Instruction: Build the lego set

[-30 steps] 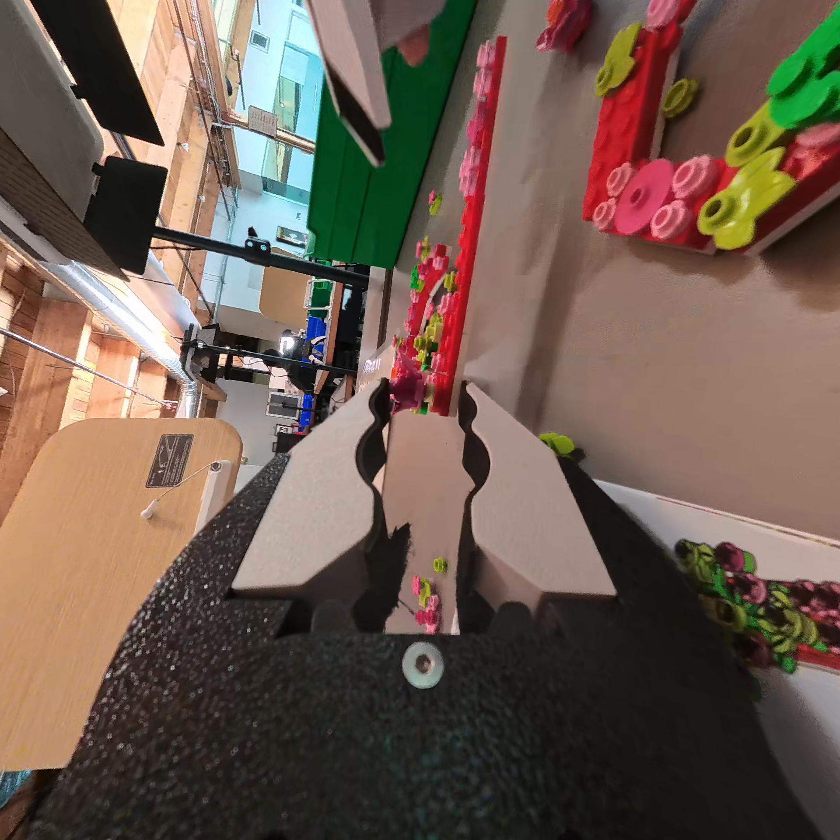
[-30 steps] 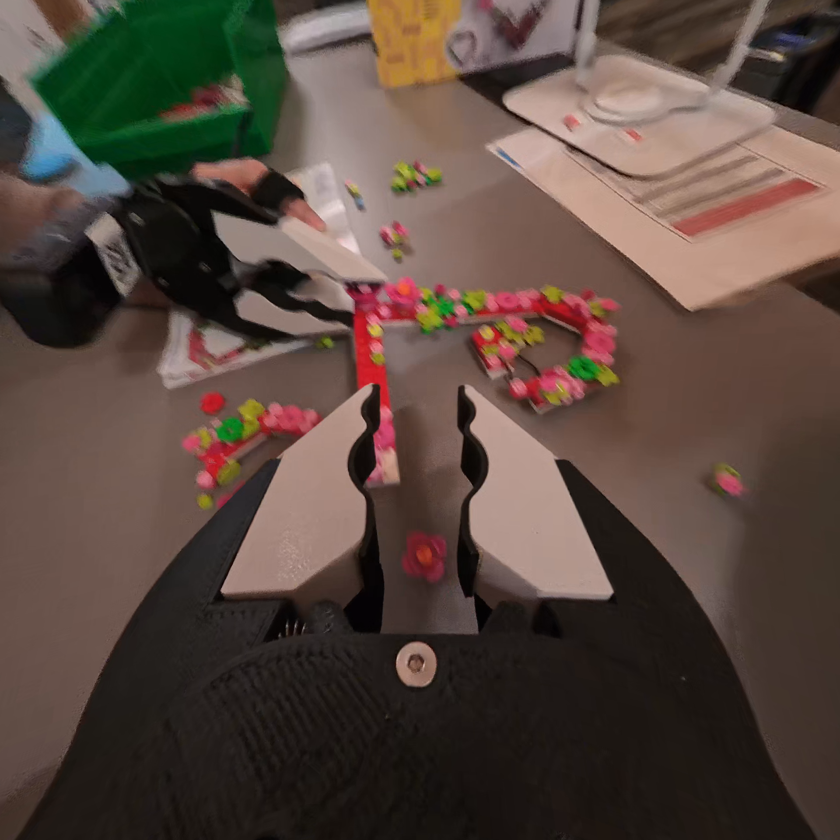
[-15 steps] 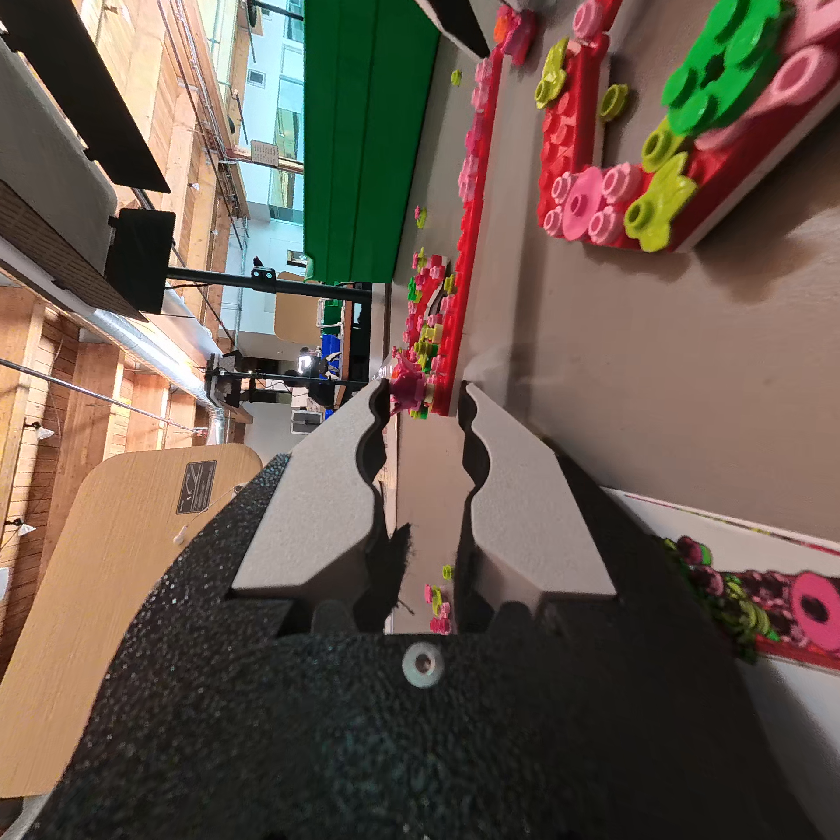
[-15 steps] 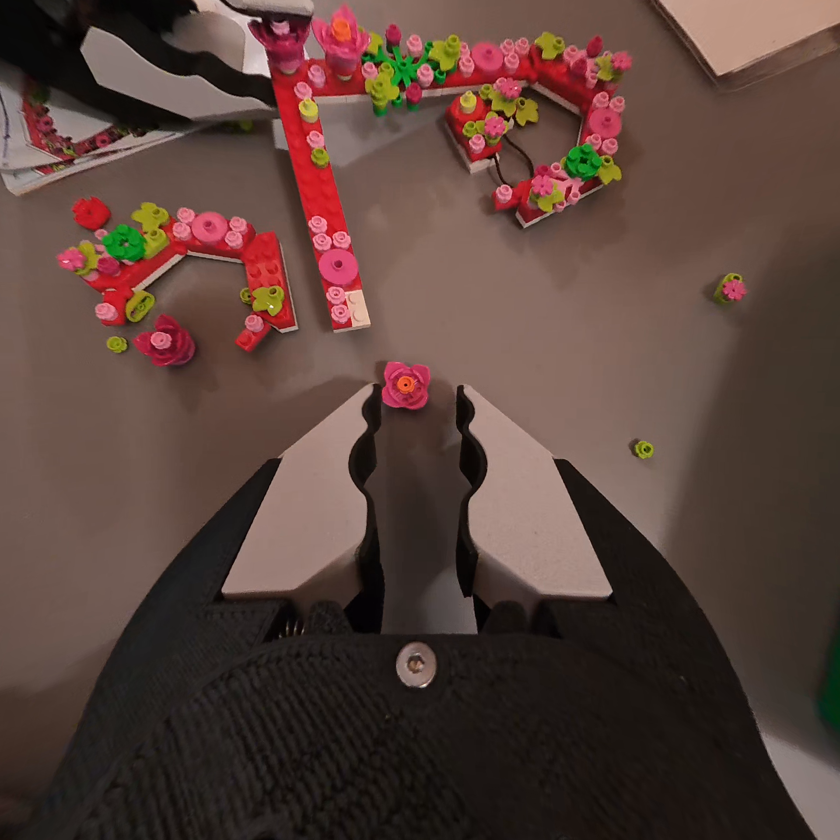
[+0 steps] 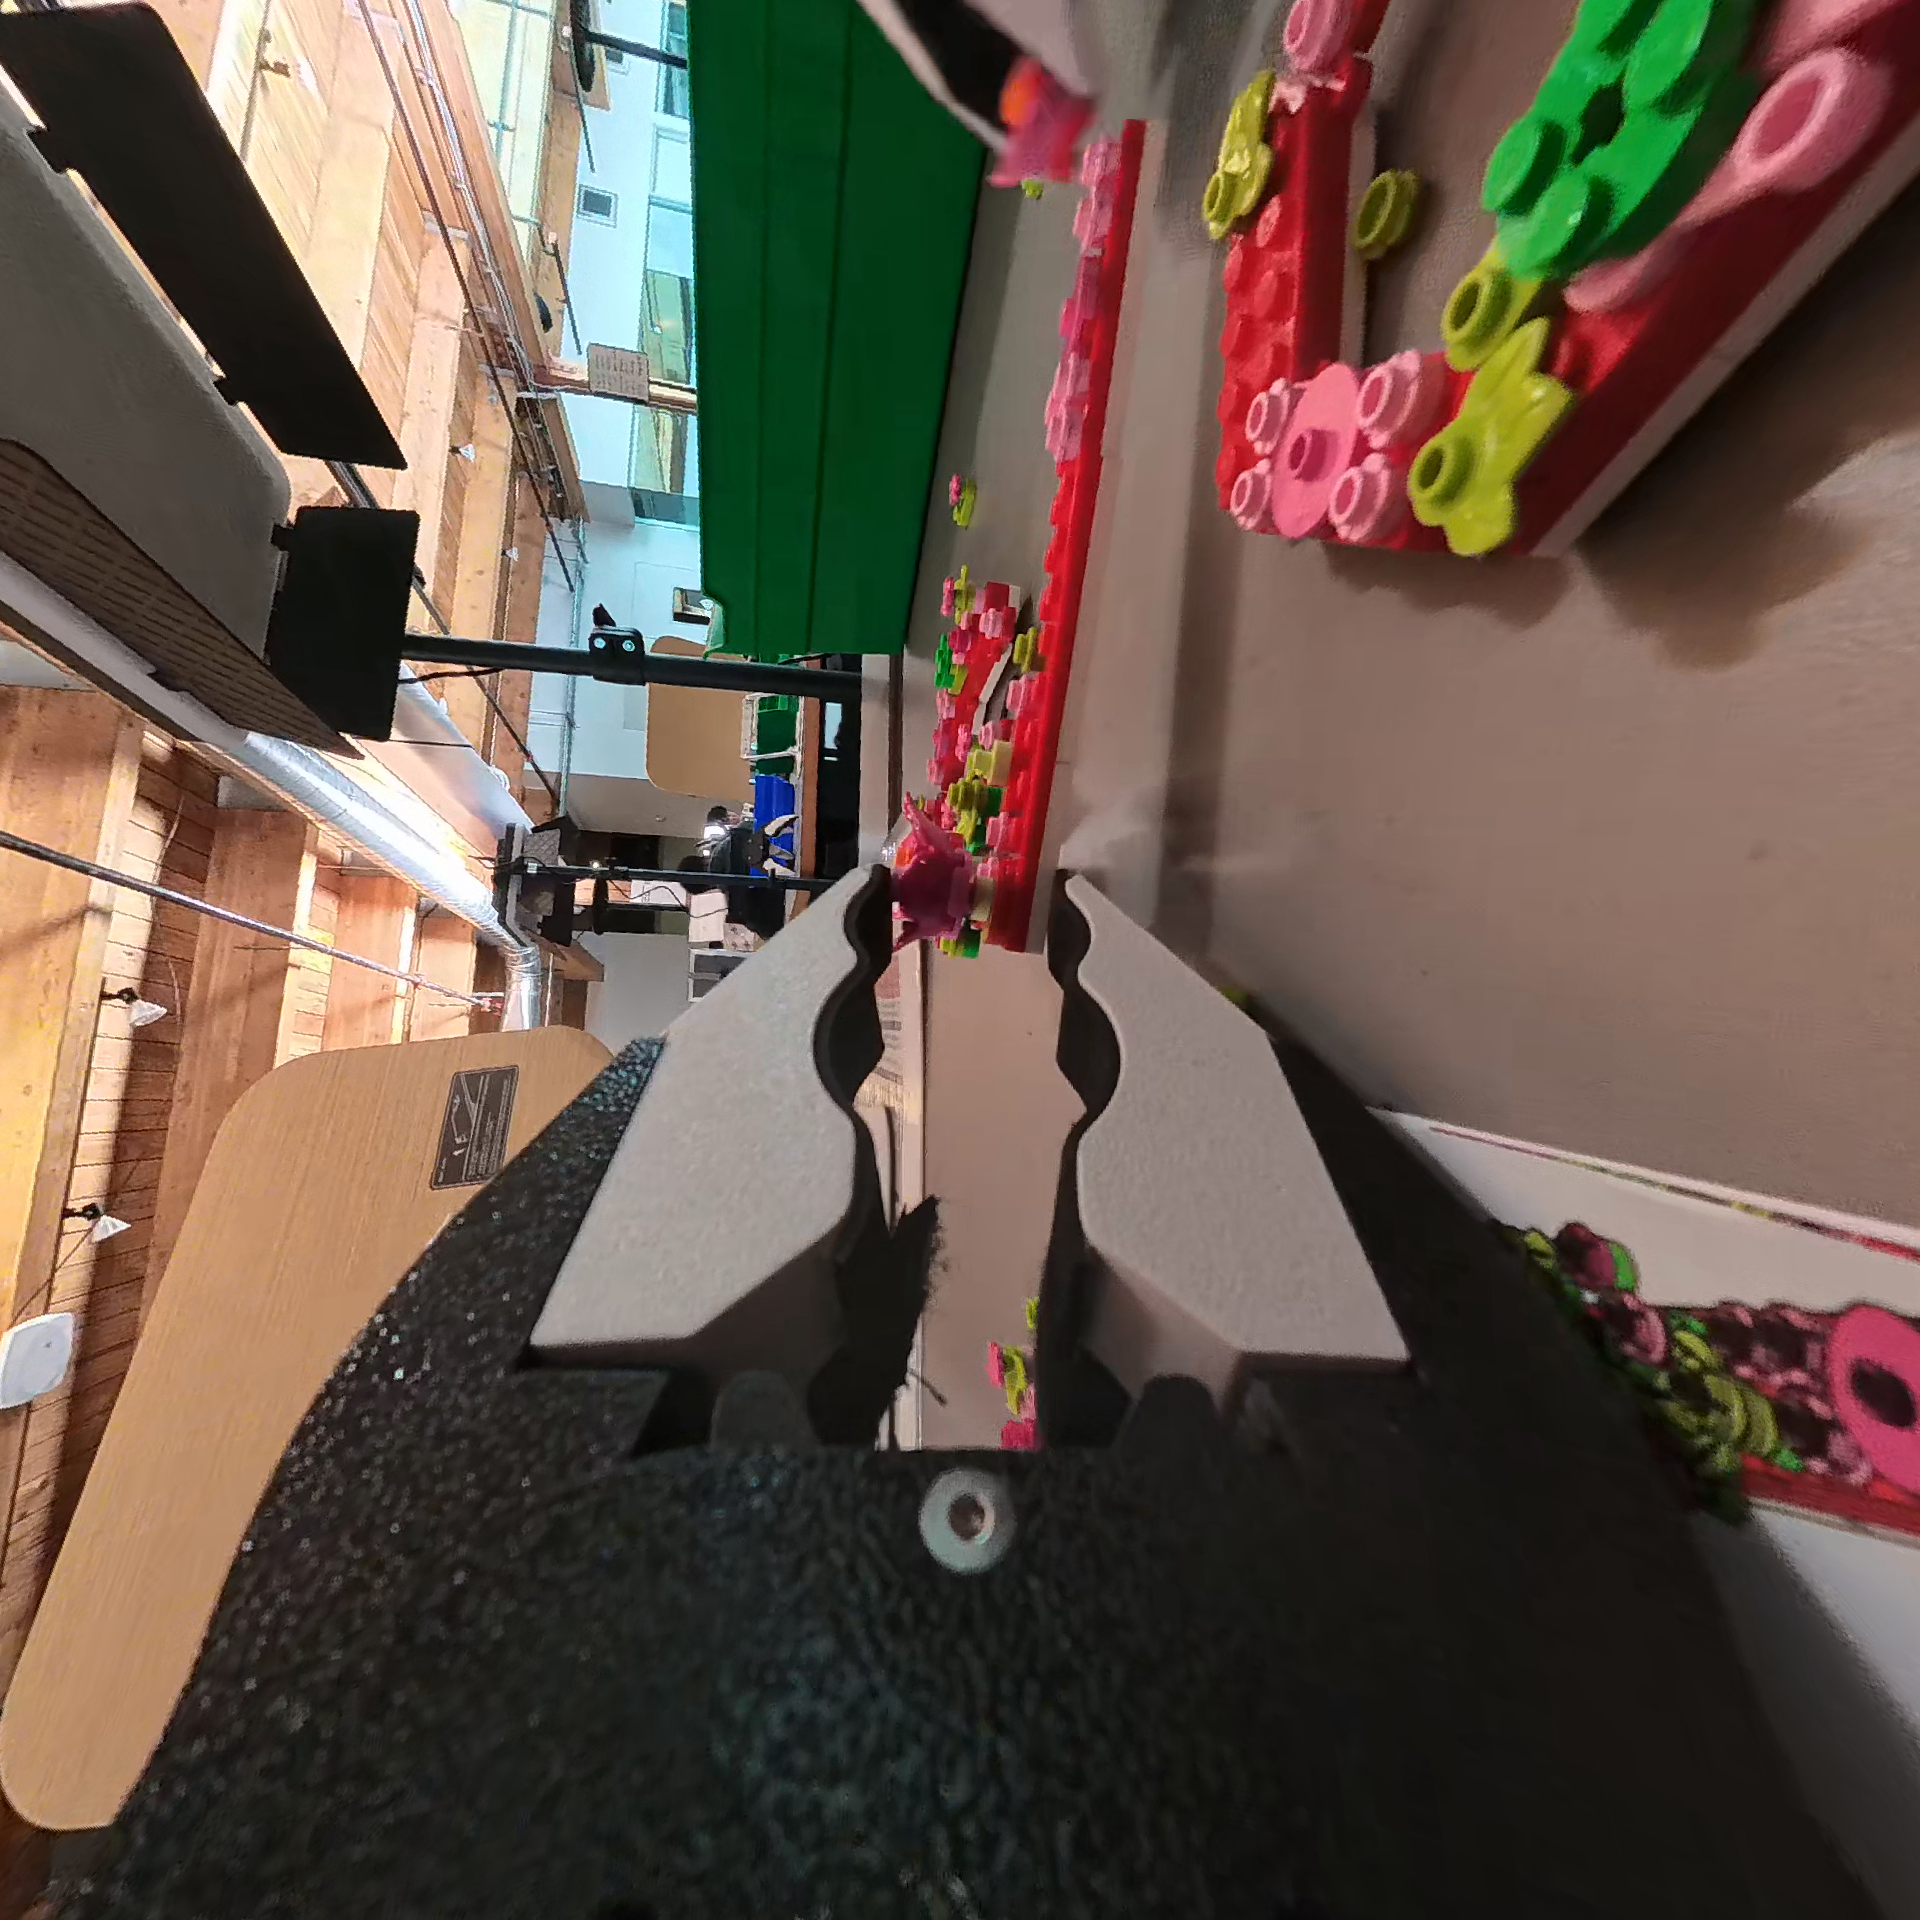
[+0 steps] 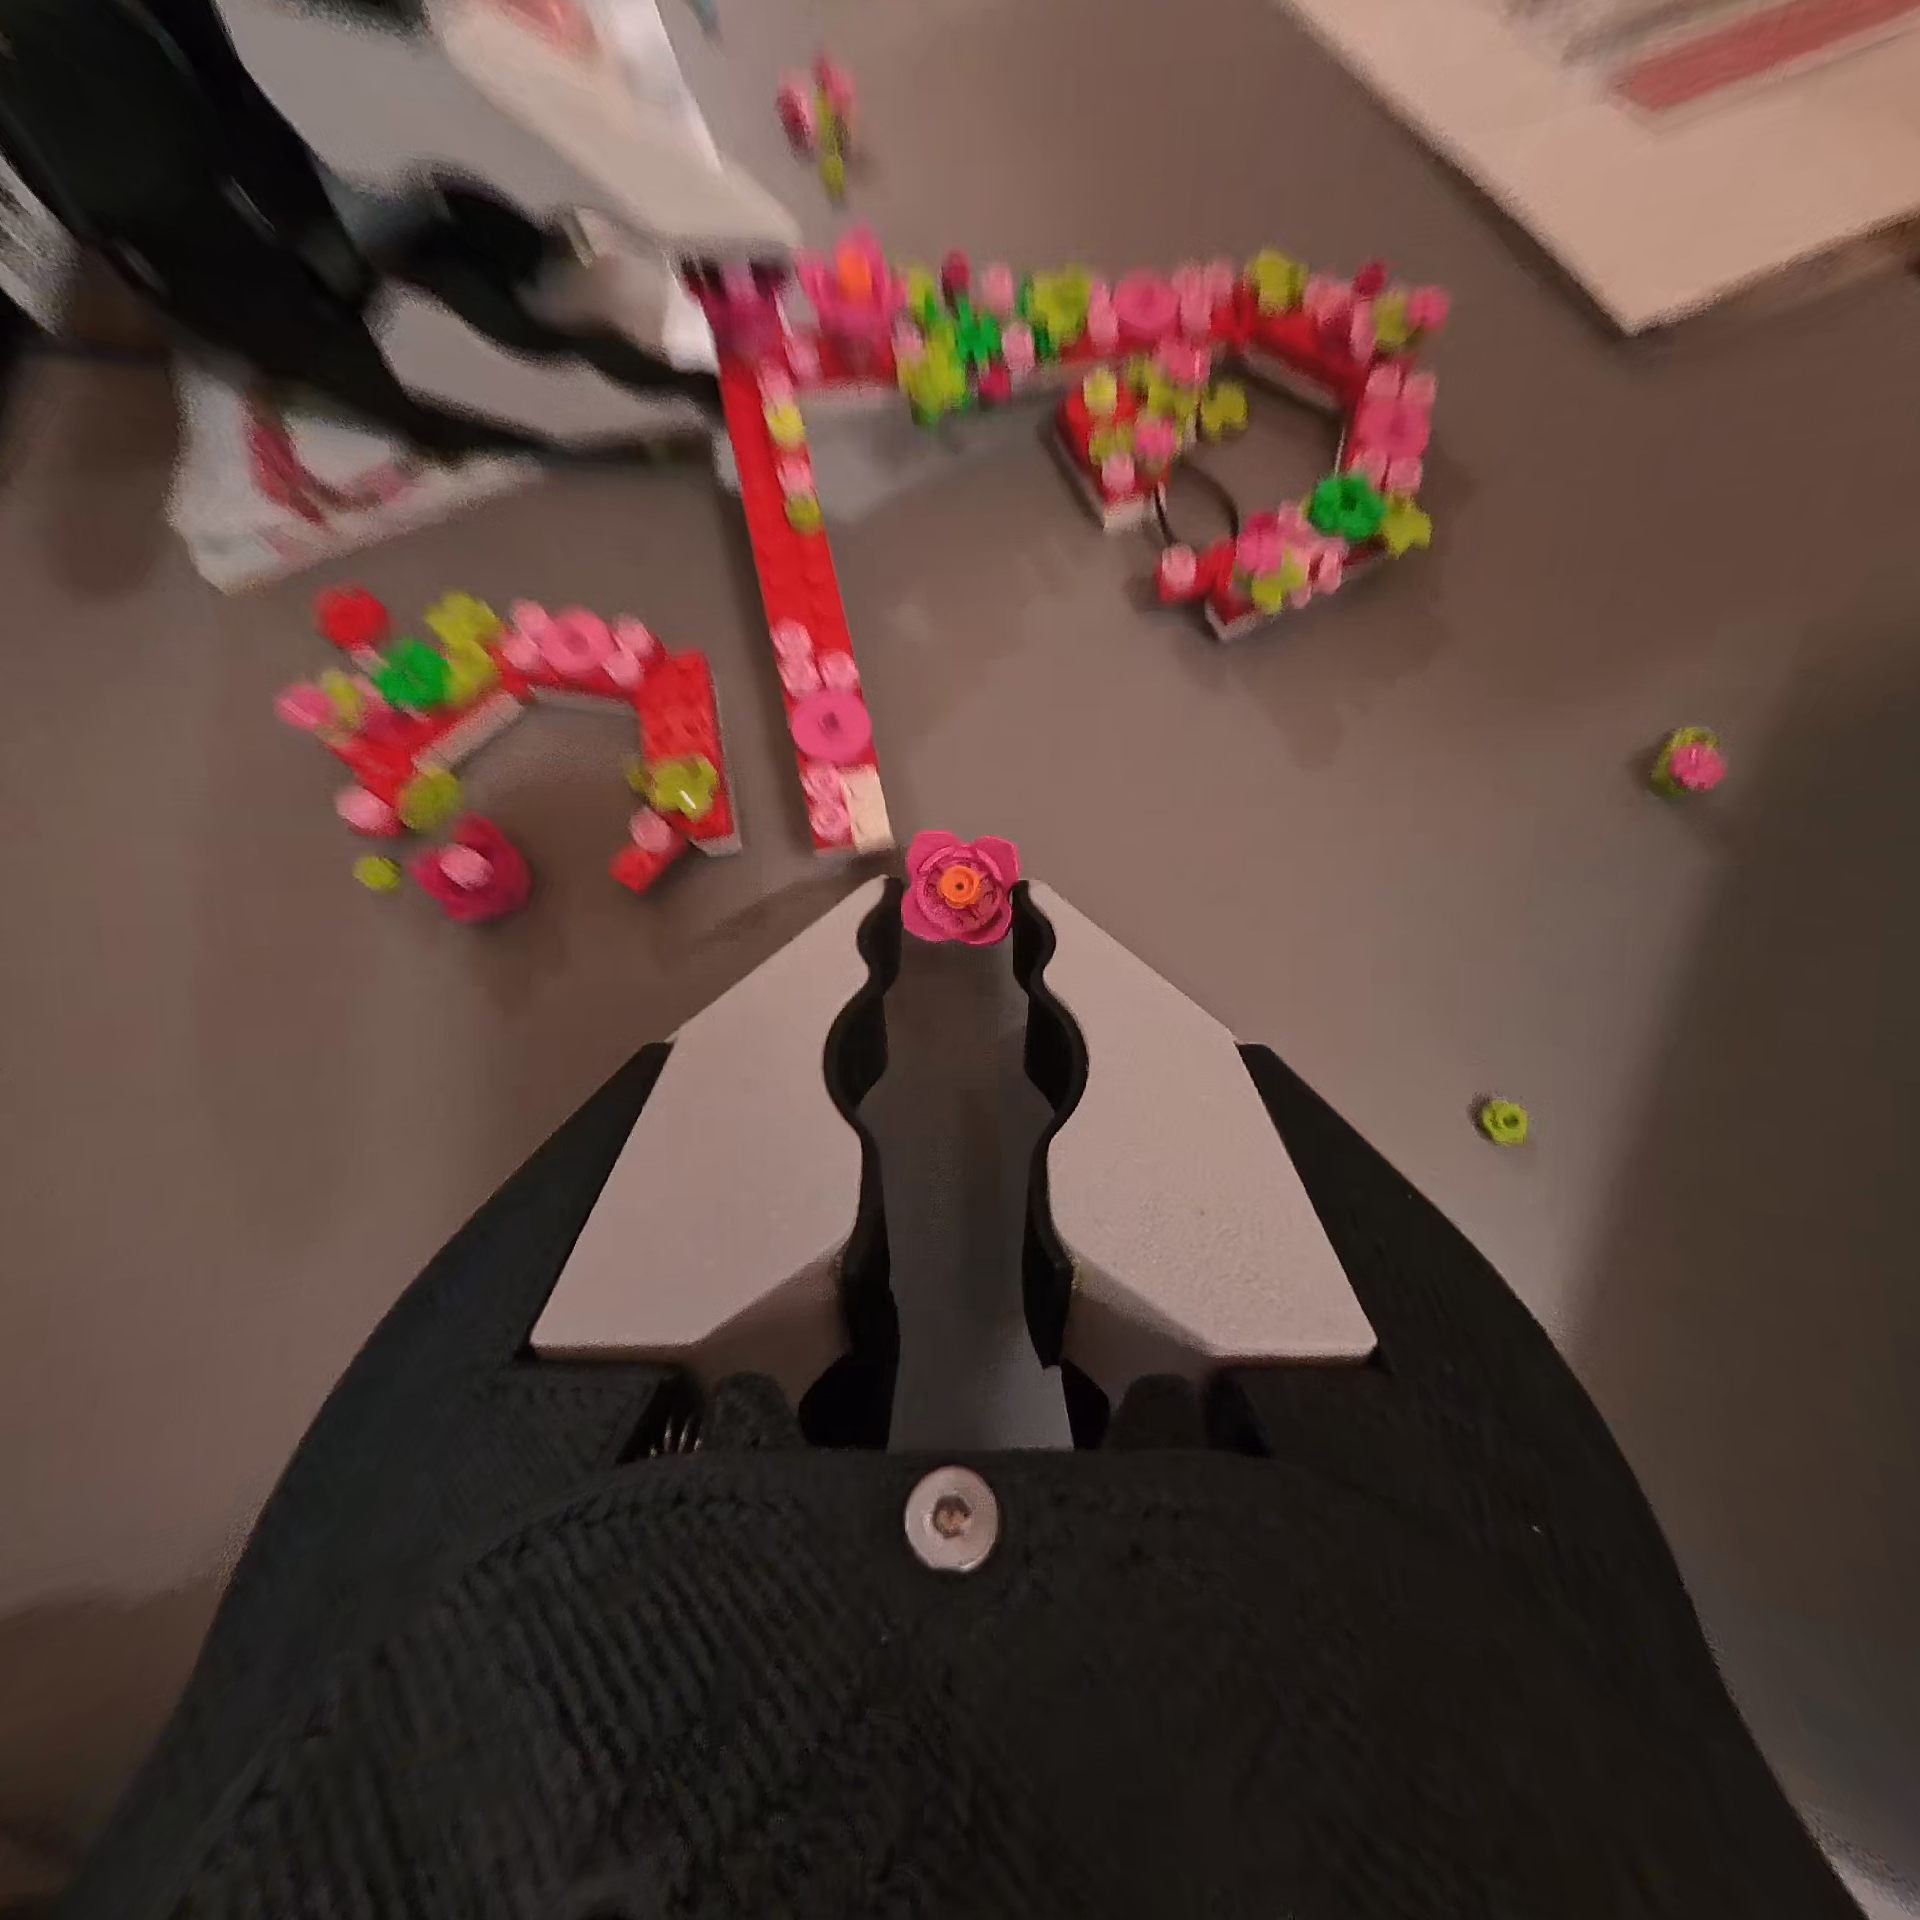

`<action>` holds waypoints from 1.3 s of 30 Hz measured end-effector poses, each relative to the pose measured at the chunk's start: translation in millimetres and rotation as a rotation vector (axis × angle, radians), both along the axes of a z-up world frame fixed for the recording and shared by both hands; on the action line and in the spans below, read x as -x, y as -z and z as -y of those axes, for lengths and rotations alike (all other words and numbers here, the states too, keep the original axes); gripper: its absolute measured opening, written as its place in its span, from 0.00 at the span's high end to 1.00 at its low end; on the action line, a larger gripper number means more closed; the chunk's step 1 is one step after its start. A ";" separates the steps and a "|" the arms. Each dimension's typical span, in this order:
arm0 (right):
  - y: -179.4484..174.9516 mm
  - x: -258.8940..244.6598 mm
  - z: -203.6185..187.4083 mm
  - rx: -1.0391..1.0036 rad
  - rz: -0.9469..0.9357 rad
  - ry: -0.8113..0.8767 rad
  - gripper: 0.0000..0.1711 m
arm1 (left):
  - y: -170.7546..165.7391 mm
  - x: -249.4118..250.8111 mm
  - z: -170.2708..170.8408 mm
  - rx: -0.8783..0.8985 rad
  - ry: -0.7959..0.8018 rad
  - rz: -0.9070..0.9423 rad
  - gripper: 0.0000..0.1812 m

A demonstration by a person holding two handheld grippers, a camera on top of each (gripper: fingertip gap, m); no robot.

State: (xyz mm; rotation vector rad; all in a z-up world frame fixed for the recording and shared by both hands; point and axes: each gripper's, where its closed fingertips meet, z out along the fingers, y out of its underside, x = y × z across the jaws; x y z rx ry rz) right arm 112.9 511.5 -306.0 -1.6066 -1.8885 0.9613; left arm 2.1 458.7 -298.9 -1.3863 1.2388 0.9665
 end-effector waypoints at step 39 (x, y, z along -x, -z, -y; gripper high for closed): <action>-11.0 89.2 62.1 0.026 0.020 -0.278 0.89 | -3.4 -9.2 5.3 -0.021 0.064 -0.060 0.85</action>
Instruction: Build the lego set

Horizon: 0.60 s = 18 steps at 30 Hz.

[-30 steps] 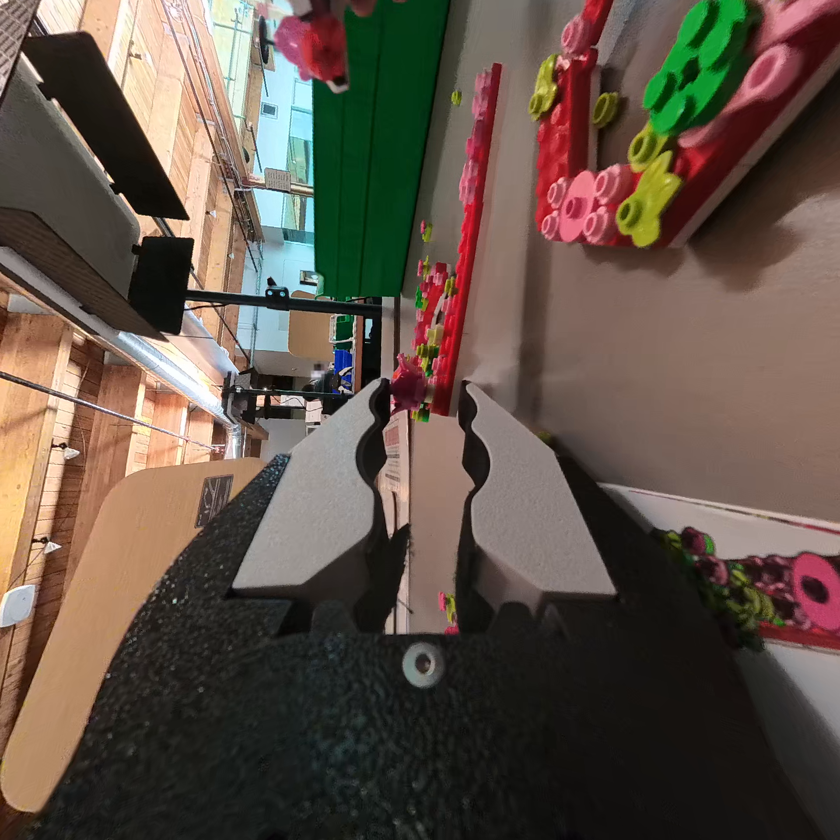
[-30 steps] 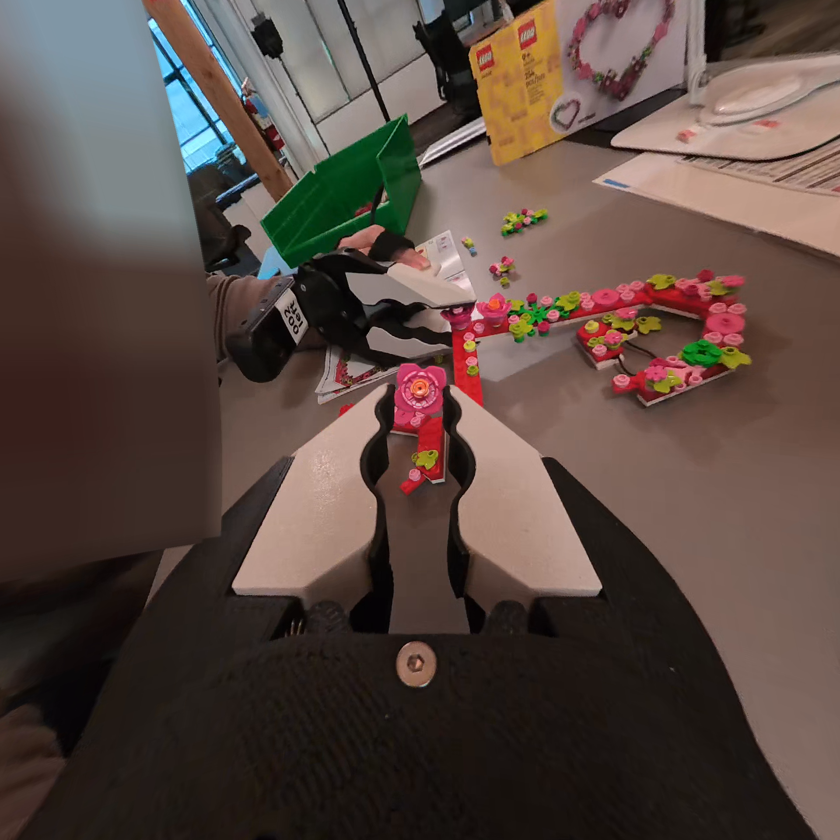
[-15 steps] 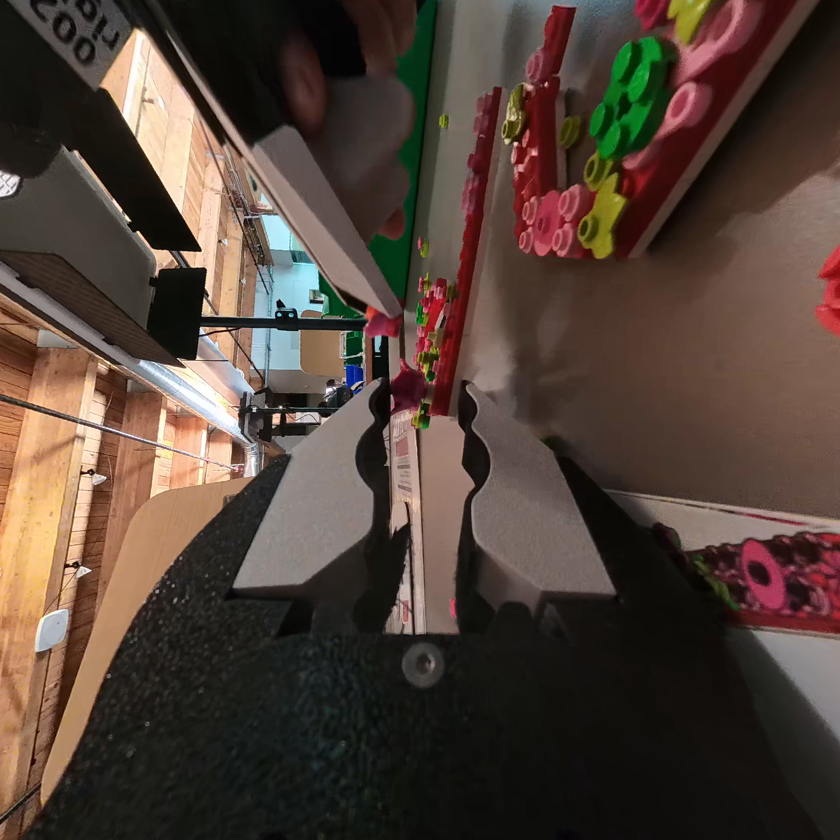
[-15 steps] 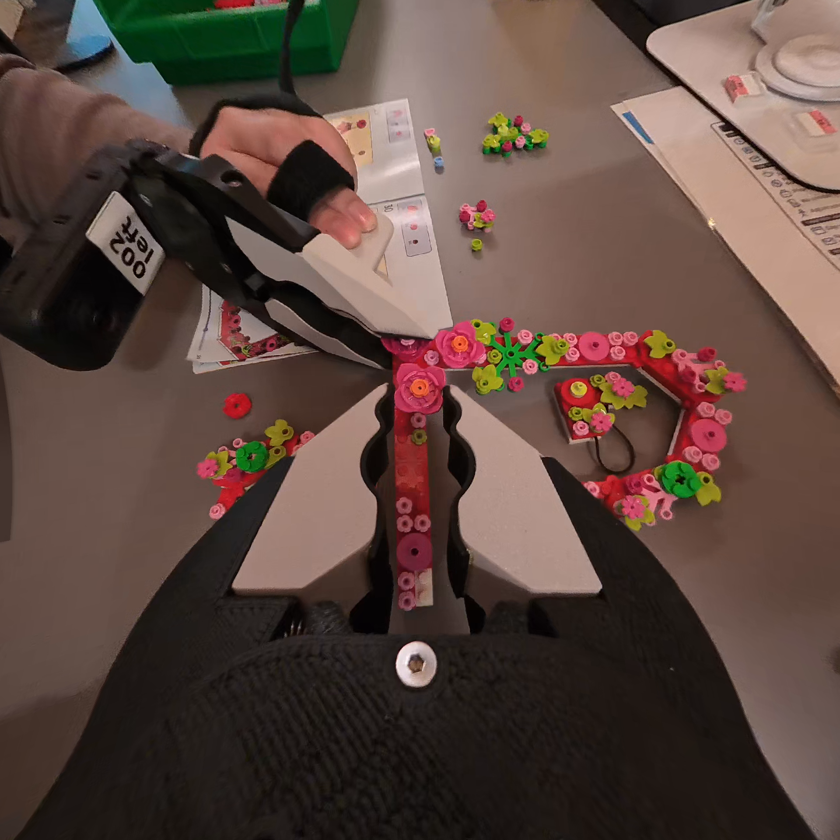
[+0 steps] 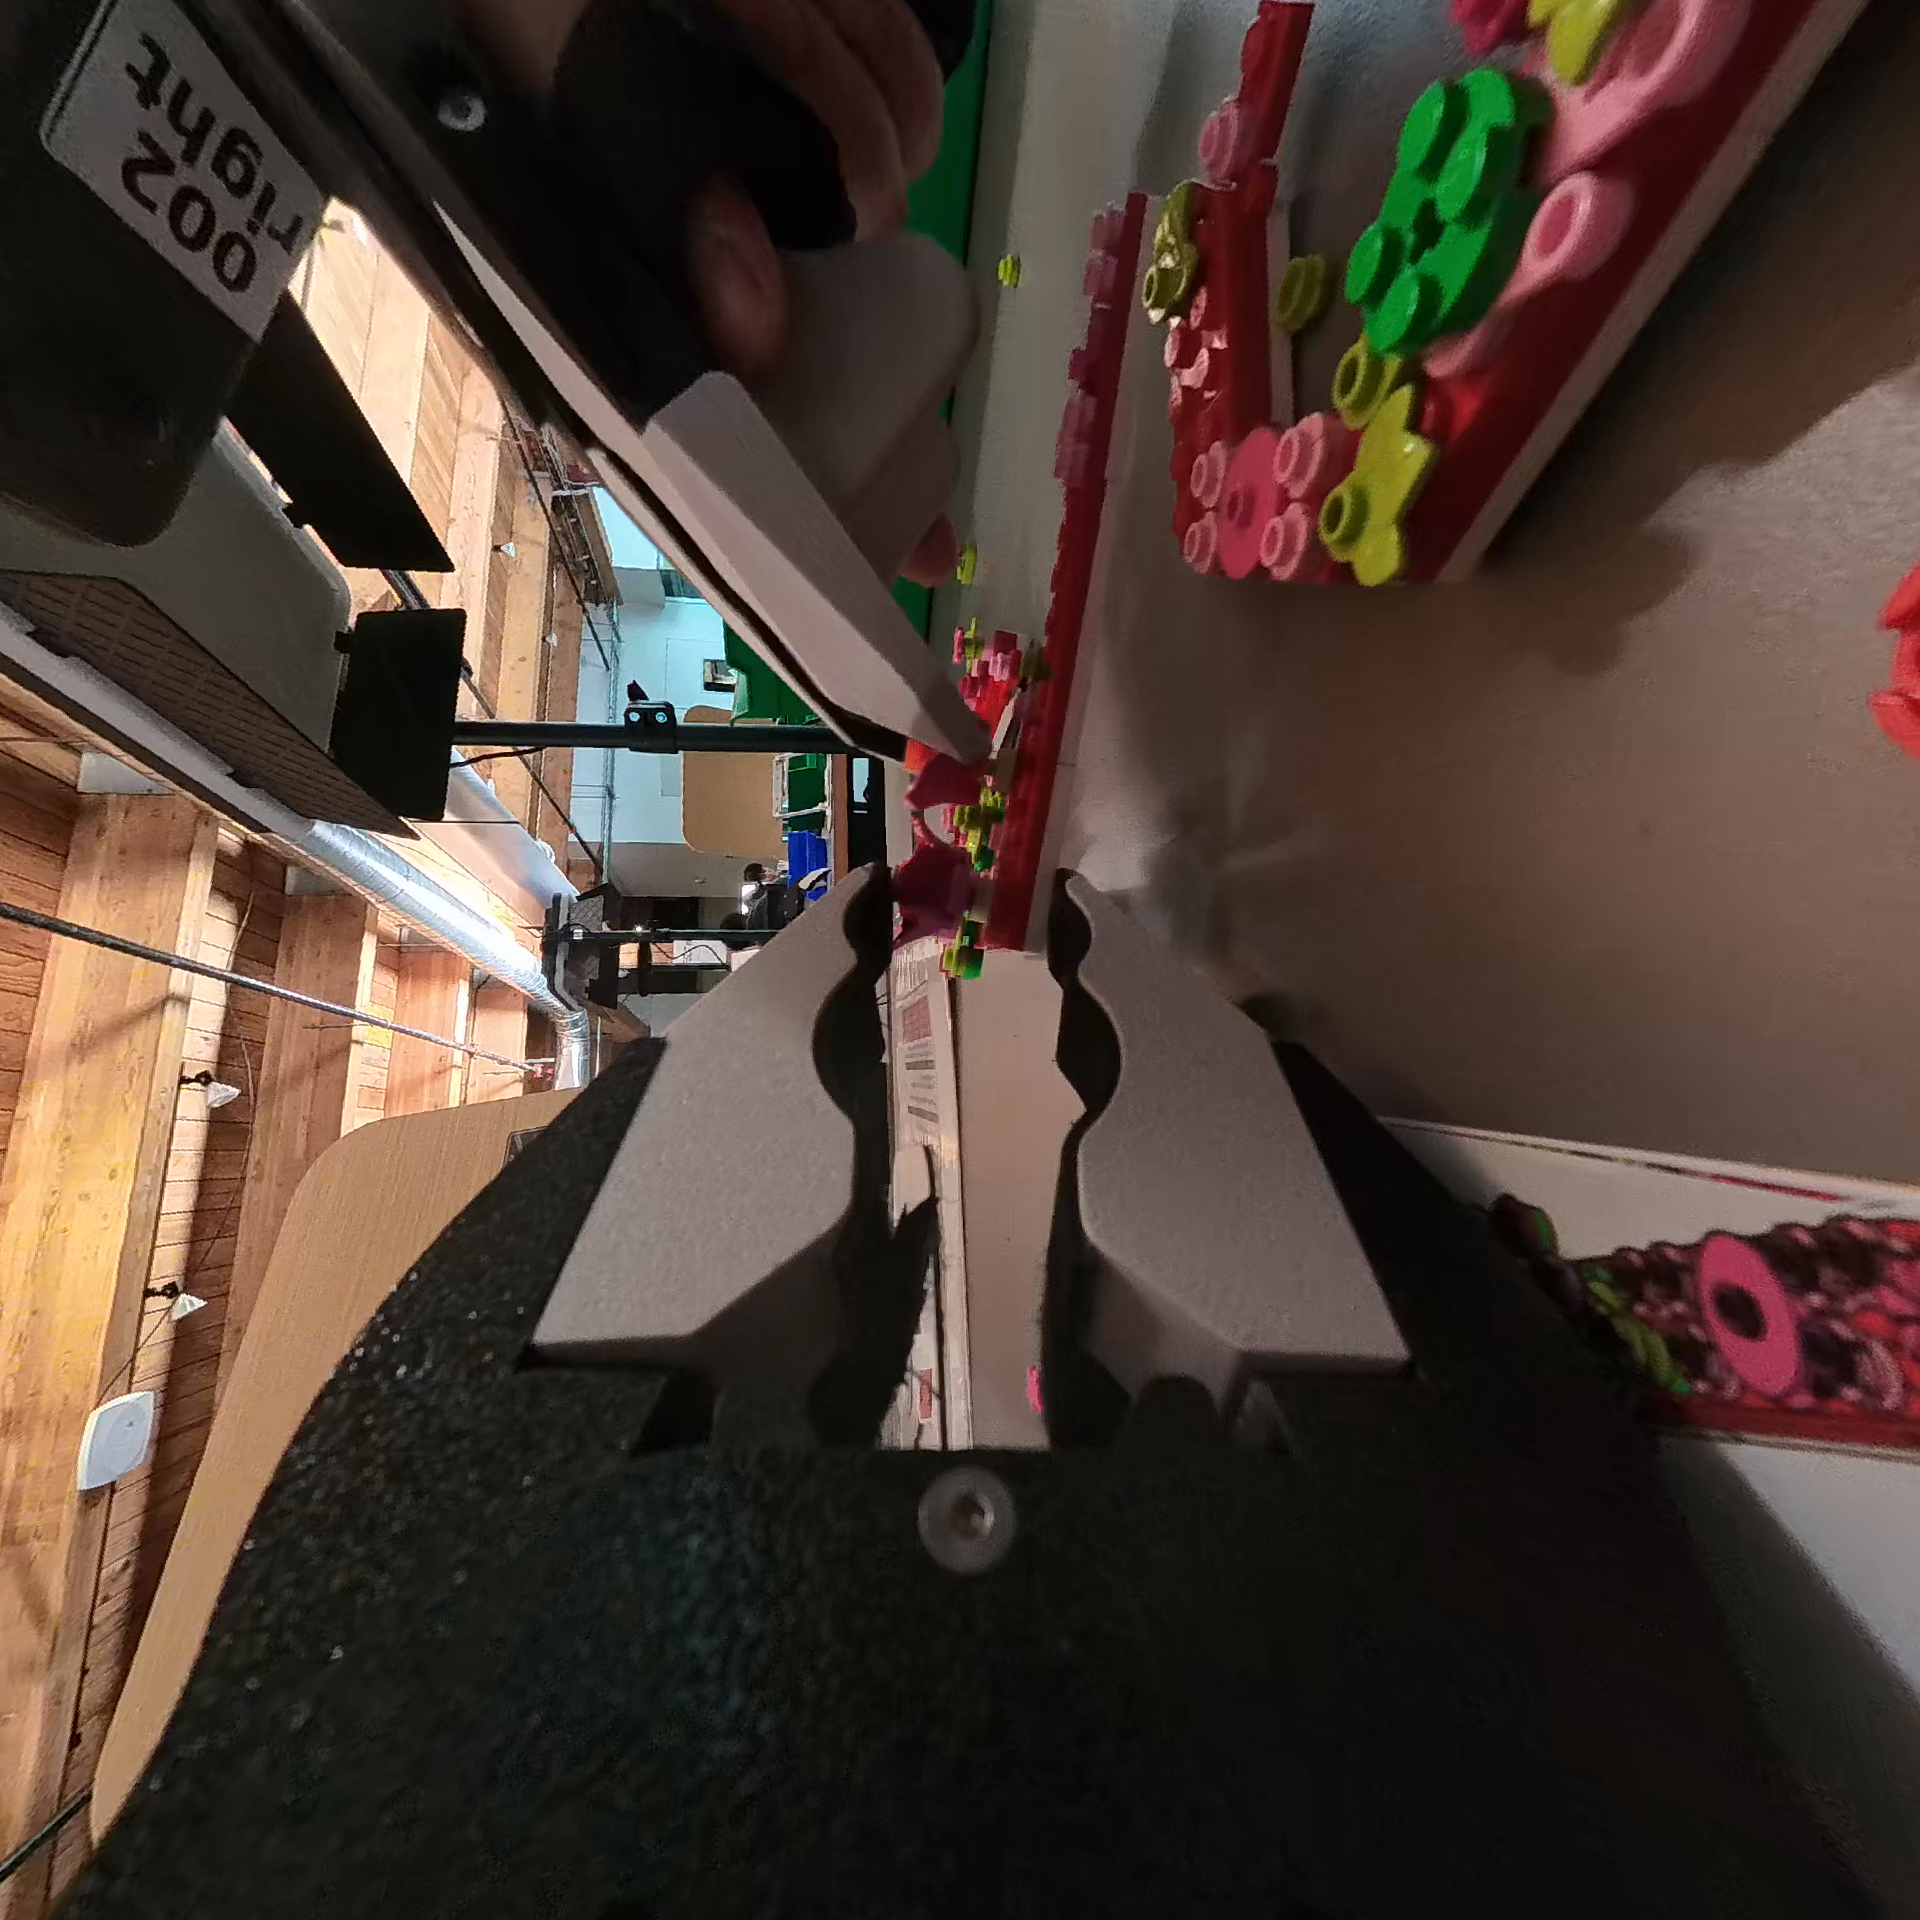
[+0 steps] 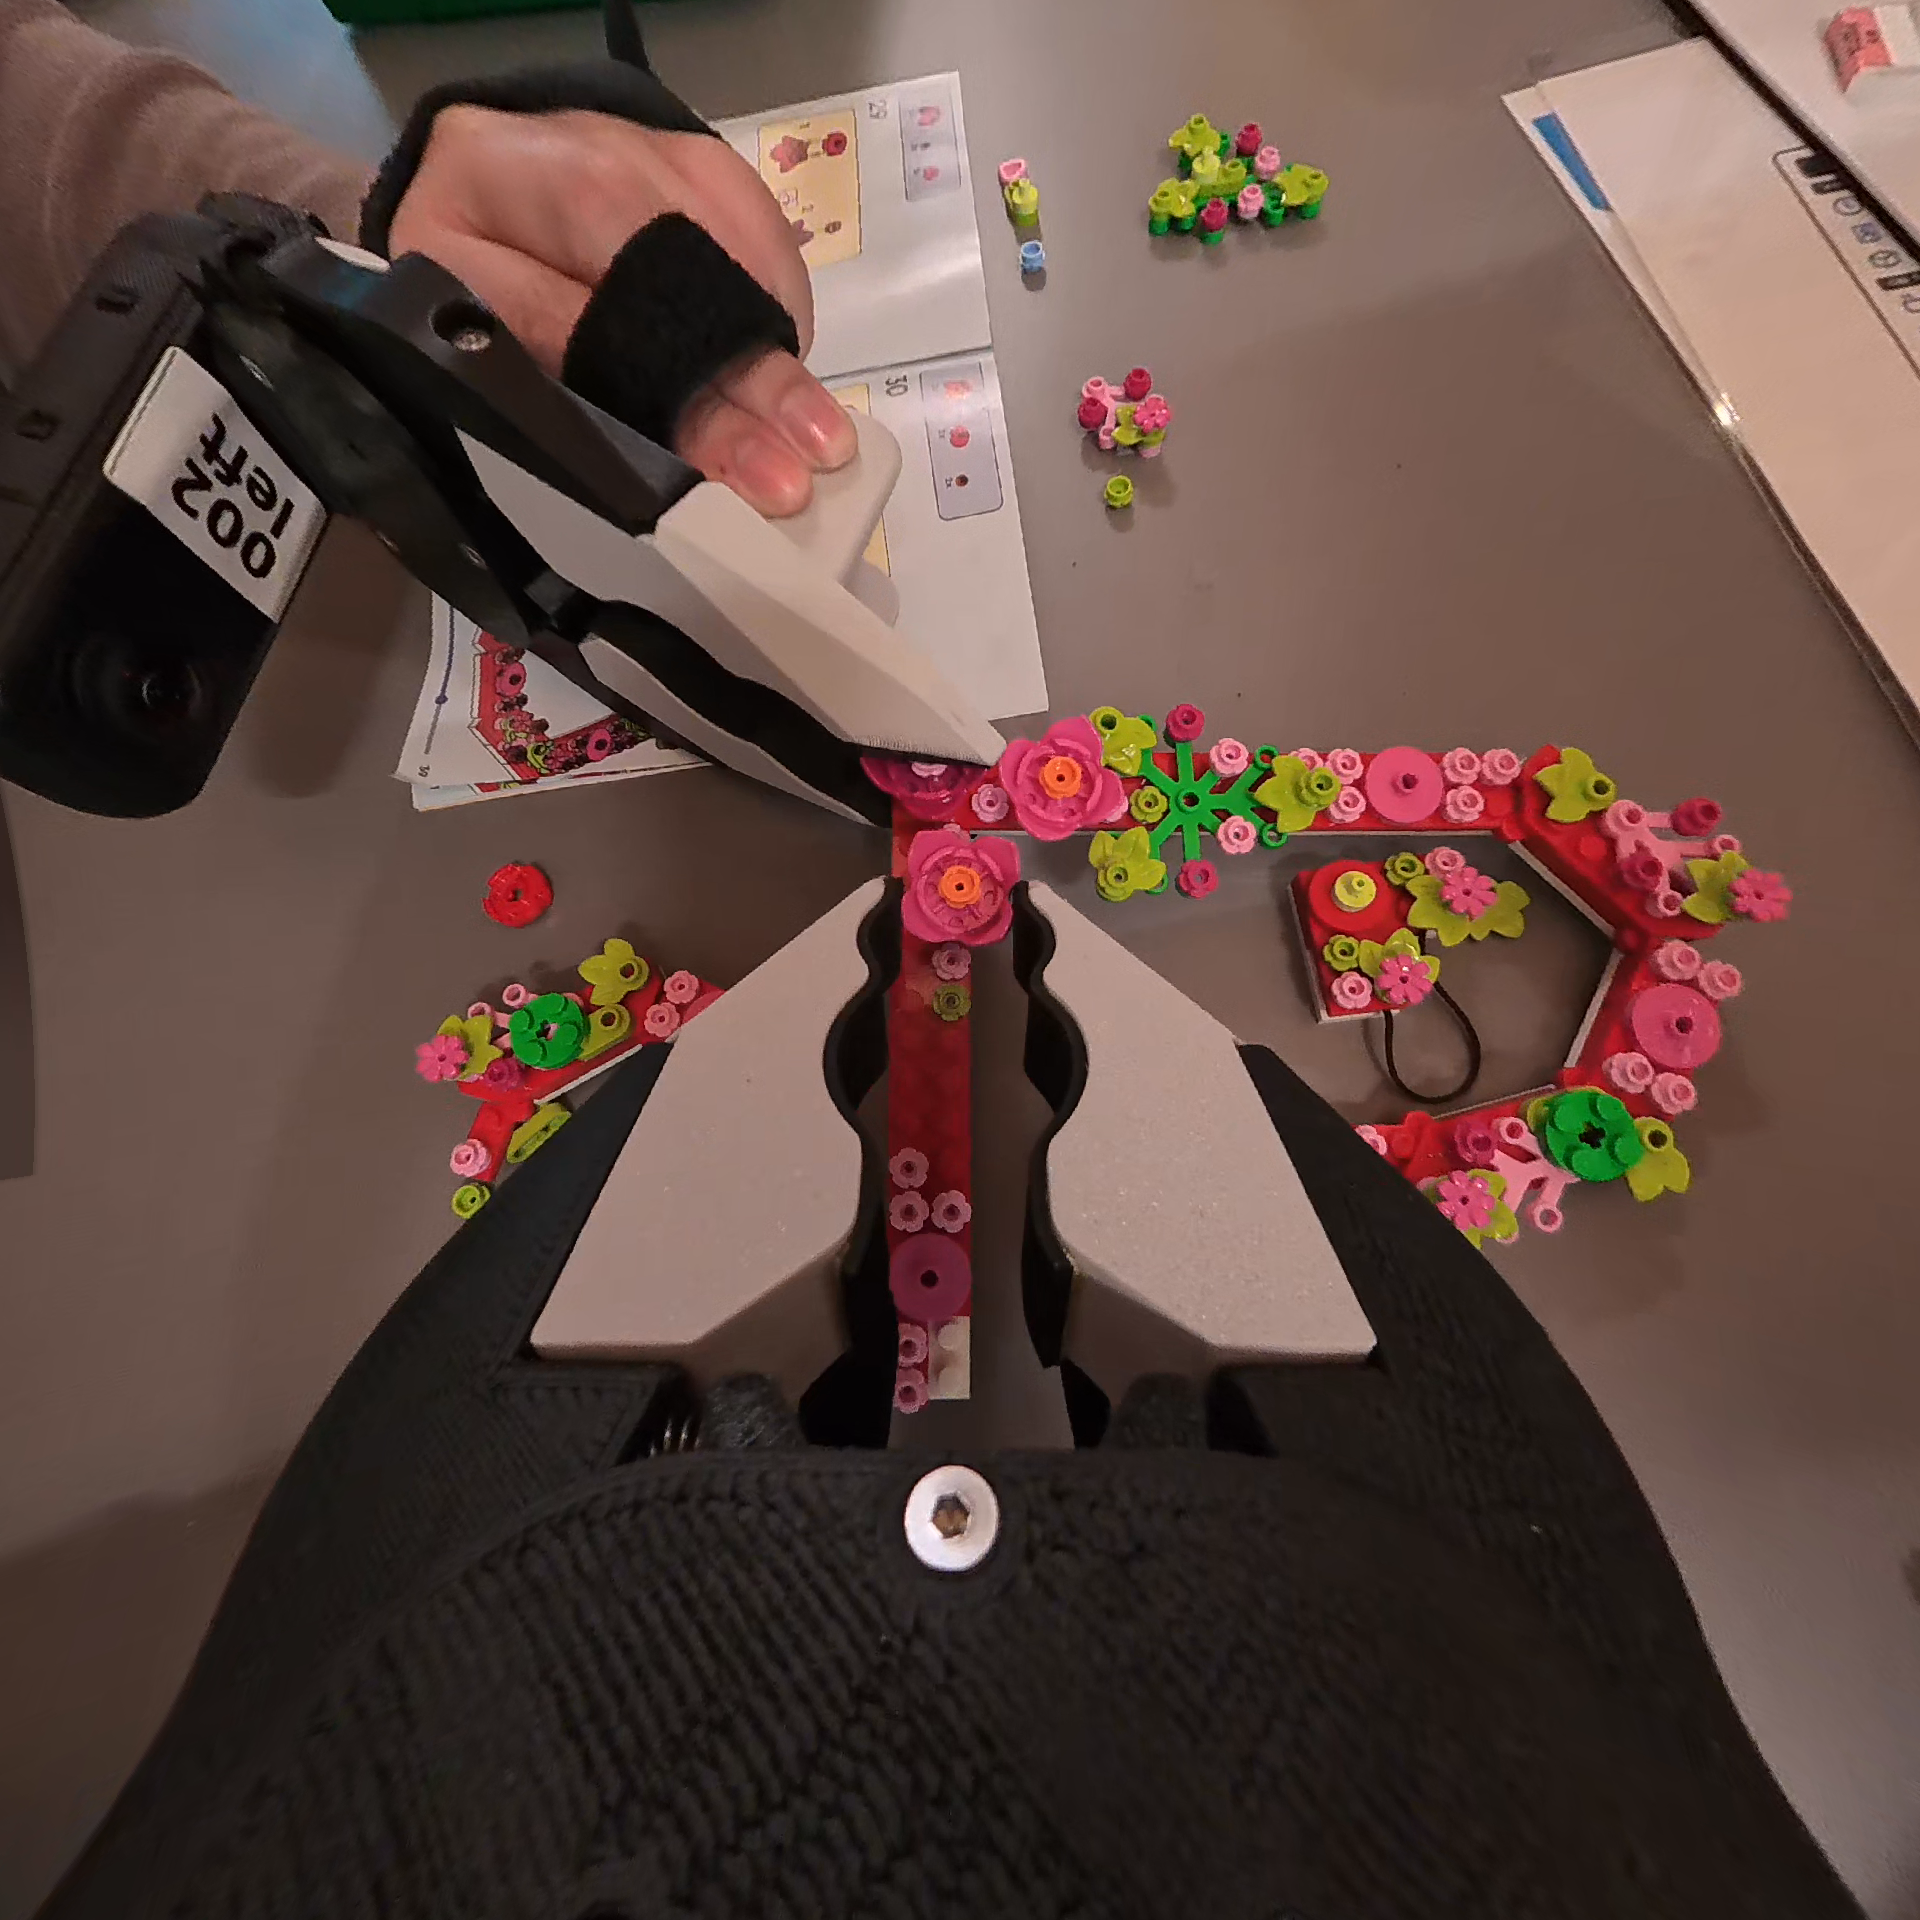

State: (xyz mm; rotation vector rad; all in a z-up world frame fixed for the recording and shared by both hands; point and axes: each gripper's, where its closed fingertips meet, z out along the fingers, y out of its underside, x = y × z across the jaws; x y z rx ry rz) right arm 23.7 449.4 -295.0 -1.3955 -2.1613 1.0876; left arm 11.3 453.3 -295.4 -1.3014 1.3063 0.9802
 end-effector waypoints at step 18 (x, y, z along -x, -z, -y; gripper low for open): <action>7.9 -3.4 -2.0 -0.150 0.122 -0.034 0.89 | 3.0 1.3 -0.3 0.015 -0.007 -0.009 0.85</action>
